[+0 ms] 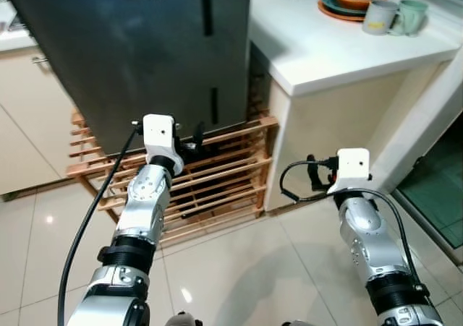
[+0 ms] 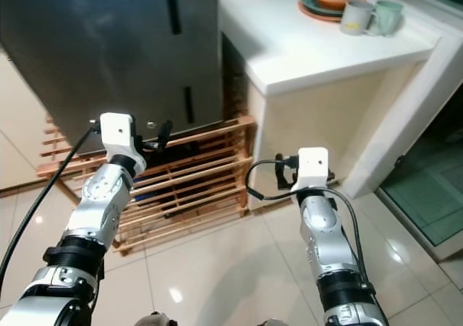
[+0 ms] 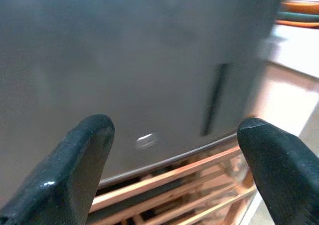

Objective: Restocking fridge

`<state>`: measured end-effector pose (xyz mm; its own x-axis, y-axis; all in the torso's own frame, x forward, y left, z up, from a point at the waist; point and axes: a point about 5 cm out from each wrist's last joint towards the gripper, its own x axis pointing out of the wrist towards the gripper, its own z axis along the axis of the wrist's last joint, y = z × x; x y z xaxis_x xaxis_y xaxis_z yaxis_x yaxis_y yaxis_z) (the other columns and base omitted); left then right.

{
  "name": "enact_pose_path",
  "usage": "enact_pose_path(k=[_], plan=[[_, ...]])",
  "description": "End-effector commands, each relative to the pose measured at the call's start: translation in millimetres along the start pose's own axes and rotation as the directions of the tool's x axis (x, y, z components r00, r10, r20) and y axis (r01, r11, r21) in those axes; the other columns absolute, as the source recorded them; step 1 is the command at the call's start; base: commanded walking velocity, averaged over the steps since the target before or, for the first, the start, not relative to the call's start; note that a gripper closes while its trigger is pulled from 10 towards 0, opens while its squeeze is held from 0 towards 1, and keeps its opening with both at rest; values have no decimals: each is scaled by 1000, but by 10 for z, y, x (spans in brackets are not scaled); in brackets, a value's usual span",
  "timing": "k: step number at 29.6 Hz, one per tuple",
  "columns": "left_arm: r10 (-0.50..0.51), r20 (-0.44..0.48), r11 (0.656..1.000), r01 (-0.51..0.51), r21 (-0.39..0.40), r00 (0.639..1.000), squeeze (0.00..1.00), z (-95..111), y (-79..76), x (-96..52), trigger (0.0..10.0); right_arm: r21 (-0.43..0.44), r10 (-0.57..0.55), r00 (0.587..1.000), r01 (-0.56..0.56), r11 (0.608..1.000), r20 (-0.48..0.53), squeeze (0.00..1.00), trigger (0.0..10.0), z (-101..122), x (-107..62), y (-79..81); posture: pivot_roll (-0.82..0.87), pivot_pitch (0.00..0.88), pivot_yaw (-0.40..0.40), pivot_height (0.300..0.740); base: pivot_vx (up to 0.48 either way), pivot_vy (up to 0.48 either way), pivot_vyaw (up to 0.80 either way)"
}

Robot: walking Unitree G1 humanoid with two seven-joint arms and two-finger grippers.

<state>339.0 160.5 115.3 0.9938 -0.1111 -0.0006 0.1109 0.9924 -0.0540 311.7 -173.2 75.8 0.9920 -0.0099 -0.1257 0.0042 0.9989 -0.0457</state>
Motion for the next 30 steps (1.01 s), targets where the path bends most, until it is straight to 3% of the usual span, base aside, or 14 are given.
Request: enact_pose_path(k=[1,8,14,19,22,27,29,30], plan=[[-12,15,1000,12,-21,1000,0,66,-34,-6,10000,-4,-36,999,36,999,8,0,10000,-3,5,-84,-55,0,25,740,-289,386,0],[-32,38,999,34,-40,999,0,109,-35,-64,10000,5,-44,999,44,999,-2,0,10000,-55,-26,-119,-47,0,21,740,-309,371,-752],[-41,46,999,41,-11,998,0,153,-25,-82,10000,8,-50,999,50,999,1,0,10000,-103,-57,-136,-46,0,23,740,-256,408,-757],[-4,10,1000,3,27,1000,0,118,37,-65,10000,9,-72,997,72,997,39,0,10000,-79,-98,-158,-57,0,27,740,-247,414,-751],[30,-8,995,-29,96,1000,0,106,86,-45,10000,-28,-61,993,65,998,100,0,10000,-27,-170,-161,-53,0,27,740,-84,137,-248],[26,20,999,-26,19,999,0,131,162,-88,10000,-69,40,981,-27,997,189,0,10000,91,-359,-67,-59,0,7,740,114,0,0],[50,9,999,-50,14,999,0,112,255,-100,10000,-63,39,980,-28,998,193,0,10000,101,-392,-50,-55,0,-9,740,322,352,0],[97,4,995,-97,-4,995,0,108,383,-96,10000,-25,34,986,-30,999,164,0,10000,64,-371,-44,-56,0,-21,740,0,442,0]])
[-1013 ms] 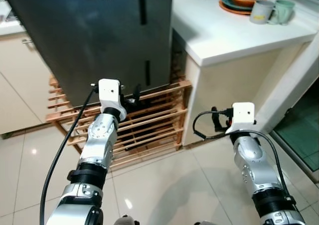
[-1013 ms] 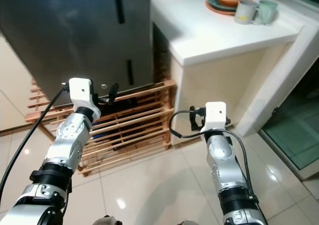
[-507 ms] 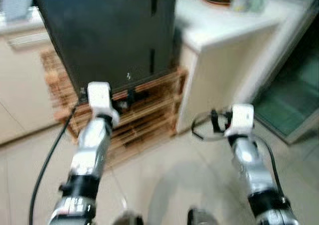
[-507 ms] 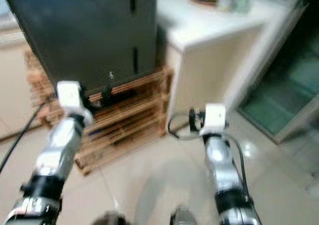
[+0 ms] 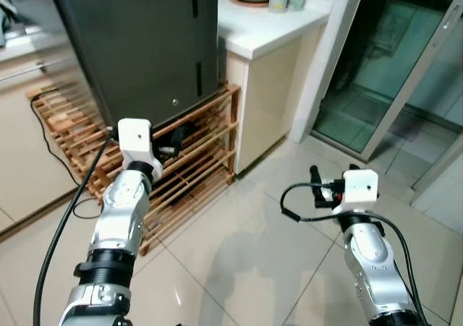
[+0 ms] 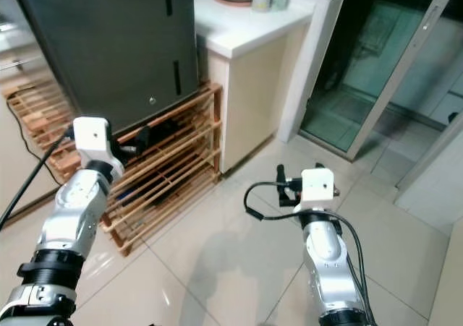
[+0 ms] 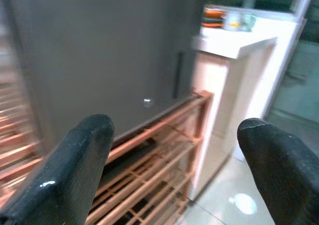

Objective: Restocking fridge

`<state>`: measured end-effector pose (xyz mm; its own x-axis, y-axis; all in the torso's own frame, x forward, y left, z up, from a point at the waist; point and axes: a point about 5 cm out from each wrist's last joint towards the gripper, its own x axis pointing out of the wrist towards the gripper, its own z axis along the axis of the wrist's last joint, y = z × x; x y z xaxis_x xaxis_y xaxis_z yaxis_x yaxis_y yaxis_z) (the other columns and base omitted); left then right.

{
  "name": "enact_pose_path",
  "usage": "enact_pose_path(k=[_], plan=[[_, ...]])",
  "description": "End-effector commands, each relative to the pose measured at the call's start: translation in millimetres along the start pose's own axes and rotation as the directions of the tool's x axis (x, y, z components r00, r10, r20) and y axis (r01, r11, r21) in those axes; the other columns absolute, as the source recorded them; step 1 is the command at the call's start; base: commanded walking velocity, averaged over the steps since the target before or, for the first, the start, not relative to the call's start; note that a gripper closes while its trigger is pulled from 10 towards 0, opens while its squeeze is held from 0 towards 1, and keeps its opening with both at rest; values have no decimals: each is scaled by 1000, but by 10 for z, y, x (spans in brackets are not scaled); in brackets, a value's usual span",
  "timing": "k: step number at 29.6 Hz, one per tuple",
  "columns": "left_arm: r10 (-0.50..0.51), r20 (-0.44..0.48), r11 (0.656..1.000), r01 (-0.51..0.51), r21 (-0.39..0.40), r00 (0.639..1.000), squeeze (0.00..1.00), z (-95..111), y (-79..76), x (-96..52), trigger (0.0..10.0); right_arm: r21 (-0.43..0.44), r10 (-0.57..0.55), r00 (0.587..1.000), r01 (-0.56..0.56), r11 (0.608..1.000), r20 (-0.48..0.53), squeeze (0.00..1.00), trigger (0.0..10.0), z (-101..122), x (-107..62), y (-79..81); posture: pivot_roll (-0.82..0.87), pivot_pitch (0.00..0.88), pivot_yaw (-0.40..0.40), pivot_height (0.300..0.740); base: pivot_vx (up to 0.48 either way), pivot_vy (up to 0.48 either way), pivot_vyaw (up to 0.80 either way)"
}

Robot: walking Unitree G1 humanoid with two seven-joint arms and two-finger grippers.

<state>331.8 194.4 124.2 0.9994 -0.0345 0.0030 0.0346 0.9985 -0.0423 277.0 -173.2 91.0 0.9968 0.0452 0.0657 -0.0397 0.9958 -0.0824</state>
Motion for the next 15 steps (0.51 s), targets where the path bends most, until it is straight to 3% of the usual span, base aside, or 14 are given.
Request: enact_pose_path(k=[1,5,15], plan=[[34,-3,999,-34,-20,999,0,3,91,23,10000,28,-11,999,12,1000,-40,0,10000,-60,-12,-30,-56,0,-21,740,0,442,0],[118,17,993,-118,8,993,0,34,286,13,10000,20,-4,998,5,1000,-68,0,10000,-70,149,-47,-44,0,-41,740,0,478,0],[72,22,997,-72,33,997,0,27,205,-27,10000,-4,-100,990,100,995,-101,0,10000,-27,366,-116,-17,0,-37,740,0,480,0]])
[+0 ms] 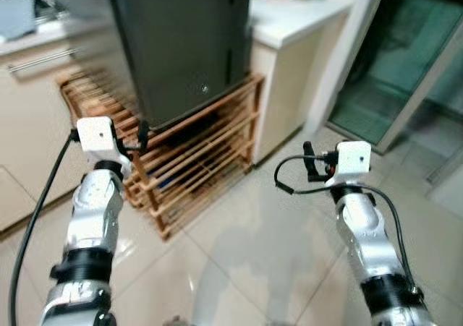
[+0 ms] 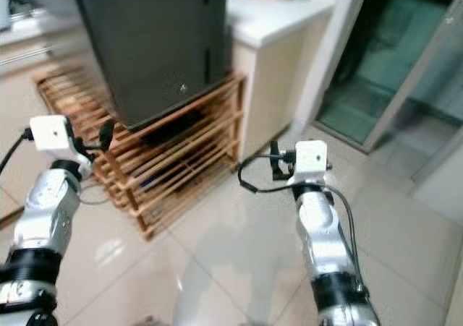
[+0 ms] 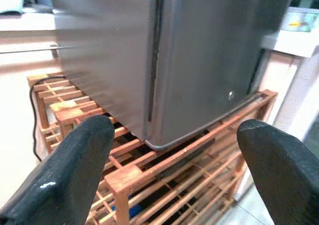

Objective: Restocking fridge

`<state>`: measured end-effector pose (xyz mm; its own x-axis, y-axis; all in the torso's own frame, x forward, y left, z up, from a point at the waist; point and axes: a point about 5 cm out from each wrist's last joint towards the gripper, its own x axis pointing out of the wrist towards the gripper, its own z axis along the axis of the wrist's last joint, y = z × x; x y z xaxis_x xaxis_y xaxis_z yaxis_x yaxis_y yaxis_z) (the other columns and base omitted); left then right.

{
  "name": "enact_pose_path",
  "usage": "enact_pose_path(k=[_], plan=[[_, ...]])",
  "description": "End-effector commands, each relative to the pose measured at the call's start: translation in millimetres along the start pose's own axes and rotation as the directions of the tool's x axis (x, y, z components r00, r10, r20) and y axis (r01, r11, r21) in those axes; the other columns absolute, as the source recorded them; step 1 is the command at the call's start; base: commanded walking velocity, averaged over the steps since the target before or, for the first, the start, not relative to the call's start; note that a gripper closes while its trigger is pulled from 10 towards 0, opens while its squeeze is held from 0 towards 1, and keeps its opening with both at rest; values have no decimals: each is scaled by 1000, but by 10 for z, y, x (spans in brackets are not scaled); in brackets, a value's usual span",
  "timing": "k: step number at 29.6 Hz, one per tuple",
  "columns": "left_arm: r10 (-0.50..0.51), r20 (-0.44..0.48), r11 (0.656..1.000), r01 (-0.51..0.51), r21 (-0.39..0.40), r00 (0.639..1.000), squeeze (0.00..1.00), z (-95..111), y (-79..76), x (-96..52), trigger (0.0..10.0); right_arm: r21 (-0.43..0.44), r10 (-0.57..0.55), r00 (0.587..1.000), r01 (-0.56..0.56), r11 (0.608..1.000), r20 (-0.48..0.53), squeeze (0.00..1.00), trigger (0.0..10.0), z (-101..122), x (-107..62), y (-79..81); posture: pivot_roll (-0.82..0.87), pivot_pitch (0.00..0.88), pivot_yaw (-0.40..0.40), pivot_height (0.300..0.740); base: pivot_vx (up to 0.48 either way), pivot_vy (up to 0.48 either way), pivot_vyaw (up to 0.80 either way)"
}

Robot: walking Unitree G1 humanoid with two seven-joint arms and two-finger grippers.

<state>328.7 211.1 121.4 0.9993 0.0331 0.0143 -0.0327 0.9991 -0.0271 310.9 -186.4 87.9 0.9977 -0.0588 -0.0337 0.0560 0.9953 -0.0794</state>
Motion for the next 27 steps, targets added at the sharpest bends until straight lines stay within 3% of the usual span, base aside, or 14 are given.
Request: enact_pose_path(k=[1,2,4,11,12,13,20,27], plan=[[-15,11,999,14,33,1000,0,53,5,22,10000,19,-10,1000,10,1000,-2,0,10000,37,60,48,-15,0,-32,740,0,480,0],[-37,18,998,37,43,999,0,79,-22,27,10000,27,-14,1000,15,1000,-20,1000,10000,15,75,63,-7,0,-20,740,0,480,0],[-48,22,998,47,48,999,0,105,-37,34,10000,64,-21,999,23,998,-42,1000,10000,-17,78,61,-3,0,-17,740,0,480,-366],[-91,55,993,86,80,994,0,194,-117,70,10000,23,-38,999,38,999,-7,1000,10000,14,102,87,1,0,-6,740,0,480,-737],[-97,53,993,92,78,994,0,192,-135,75,10000,18,-47,999,47,999,5,369,10000,27,108,85,0,0,-6,740,0,480,0],[-108,53,992,104,71,993,0,192,-171,78,10000,8,-50,999,50,999,21,0,10000,52,116,88,-2,0,-6,740,0,480,0],[-198,57,980,196,27,979,0,164,-462,25,10000,7,-15,995,14,1000,95,0,10000,185,126,180,-7,0,-23,740,0,58,0],[-207,88,978,207,9,974,0,237,-590,43,10000,8,27,994,-28,1000,108,0,10000,195,128,288,-5,0,-35,740,480,0,0]])
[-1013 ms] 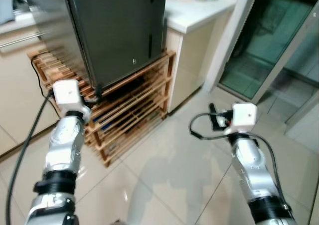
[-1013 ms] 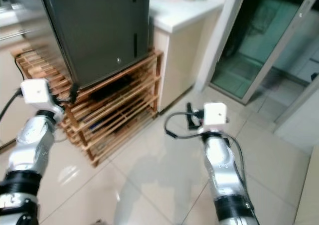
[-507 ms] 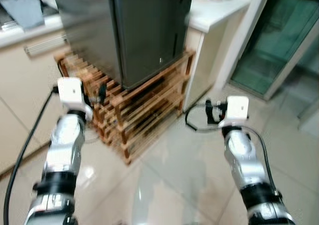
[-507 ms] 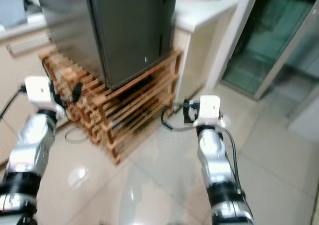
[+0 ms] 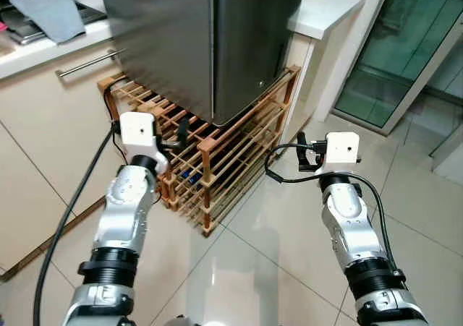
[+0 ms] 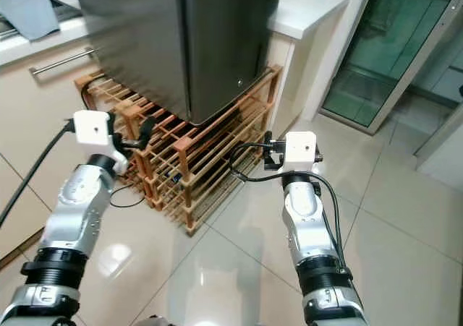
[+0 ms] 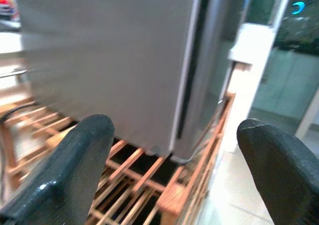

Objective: Restocking fridge

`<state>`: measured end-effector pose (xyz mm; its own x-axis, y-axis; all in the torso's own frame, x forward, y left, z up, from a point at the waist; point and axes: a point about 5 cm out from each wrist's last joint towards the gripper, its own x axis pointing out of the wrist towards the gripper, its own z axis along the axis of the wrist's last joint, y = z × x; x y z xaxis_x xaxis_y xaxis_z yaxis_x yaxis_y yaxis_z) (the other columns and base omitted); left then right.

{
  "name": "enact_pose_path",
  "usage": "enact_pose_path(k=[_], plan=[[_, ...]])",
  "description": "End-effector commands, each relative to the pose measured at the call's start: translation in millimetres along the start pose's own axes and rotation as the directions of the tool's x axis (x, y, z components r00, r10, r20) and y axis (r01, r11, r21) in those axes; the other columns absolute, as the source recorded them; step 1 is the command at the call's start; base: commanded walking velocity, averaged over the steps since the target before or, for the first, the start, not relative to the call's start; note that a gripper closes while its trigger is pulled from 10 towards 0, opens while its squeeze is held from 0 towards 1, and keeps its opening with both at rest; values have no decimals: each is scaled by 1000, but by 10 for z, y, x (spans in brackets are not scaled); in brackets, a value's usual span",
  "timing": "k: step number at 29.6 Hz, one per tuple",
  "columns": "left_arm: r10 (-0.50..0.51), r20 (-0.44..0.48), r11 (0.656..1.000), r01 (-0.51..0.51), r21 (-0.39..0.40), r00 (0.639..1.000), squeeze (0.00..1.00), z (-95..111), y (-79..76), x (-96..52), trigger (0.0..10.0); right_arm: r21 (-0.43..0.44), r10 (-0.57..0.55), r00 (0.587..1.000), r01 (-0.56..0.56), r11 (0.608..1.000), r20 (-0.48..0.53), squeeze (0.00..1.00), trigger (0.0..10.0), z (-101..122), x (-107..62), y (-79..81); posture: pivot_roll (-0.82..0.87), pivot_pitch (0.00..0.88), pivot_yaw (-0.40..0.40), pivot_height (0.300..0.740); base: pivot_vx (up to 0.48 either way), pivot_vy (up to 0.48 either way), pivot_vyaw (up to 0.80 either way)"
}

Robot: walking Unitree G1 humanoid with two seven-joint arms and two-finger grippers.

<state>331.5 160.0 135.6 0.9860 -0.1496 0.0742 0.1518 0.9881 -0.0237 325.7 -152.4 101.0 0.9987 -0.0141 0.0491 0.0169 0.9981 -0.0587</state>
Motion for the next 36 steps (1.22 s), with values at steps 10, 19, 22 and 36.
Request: enact_pose_path(k=[10,19,22,36], plan=[[-5,29,1000,6,-4,1000,0,130,-60,87,10000,-2,0,1000,0,1000,16,0,10000,21,11,-8,-17,0,-21,740,479,0,0],[13,18,999,-13,-36,1000,0,132,-32,102,10000,1,-4,1000,3,1000,2,0,10000,-29,-23,-17,-19,0,-18,740,208,325,0],[4,23,999,-3,-38,1000,0,141,-48,108,10000,-2,4,1000,-4,1000,-20,0,10000,-57,-25,-7,-19,0,-19,740,0,309,-223],[3,-7,1000,-3,1,1000,0,187,-80,227,10000,-14,5,1000,-5,1000,-20,0,10000,-62,-15,-31,-25,0,-24,740,0,0,-271]])
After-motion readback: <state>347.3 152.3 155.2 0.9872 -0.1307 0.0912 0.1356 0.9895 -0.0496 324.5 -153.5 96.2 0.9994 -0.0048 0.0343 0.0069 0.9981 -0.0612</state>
